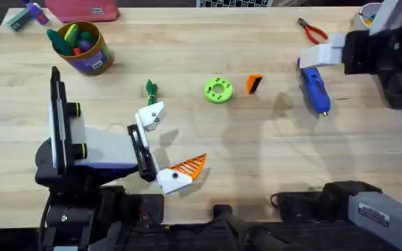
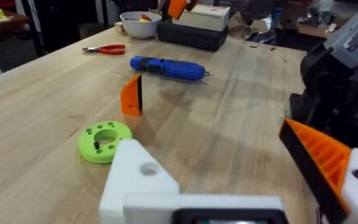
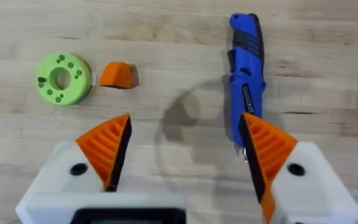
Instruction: Pick up the gripper from the table and insert it into the empty holder that is missing its gripper. Then pick up a screw, insert it into the mounting hole, and use the screwdriver to tighten it. Finally, clean up the table by picking up the vegetable and placing it into the bucket.
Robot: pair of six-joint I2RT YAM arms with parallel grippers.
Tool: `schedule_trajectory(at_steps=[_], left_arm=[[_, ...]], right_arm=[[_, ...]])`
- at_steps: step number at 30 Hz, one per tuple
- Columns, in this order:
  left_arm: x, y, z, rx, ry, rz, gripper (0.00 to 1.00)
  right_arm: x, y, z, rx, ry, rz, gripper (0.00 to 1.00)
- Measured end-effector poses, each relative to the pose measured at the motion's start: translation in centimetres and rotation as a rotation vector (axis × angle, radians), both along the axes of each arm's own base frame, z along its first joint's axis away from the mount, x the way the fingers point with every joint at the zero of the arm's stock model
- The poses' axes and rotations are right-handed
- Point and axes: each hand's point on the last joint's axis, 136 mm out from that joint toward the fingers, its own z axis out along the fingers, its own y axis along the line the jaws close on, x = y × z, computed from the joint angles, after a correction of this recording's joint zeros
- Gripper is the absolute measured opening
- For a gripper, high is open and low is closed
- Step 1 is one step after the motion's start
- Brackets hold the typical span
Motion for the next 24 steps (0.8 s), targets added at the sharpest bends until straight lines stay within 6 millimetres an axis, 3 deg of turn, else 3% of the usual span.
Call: schedule_trajectory(at_steps=[10, 17, 24], left_arm=[[0.0, 0.0, 0.0, 0.0, 0.0, 0.0, 0.985], [0.0, 0.0, 0.0, 0.0, 0.0, 0.0, 0.985], [0.0, 0.0, 0.0, 0.0, 0.0, -0.001, 0.986]], right_arm=[[0.0, 0.5, 0.0, 0.0, 0.001, 0.018, 0.994], [0.1, 4.8, -1.2, -0.011, 0.14, 0.162, 0.994], [2.6, 8.7, -1.8, -0.044, 0.321, 0.266, 0.994]])
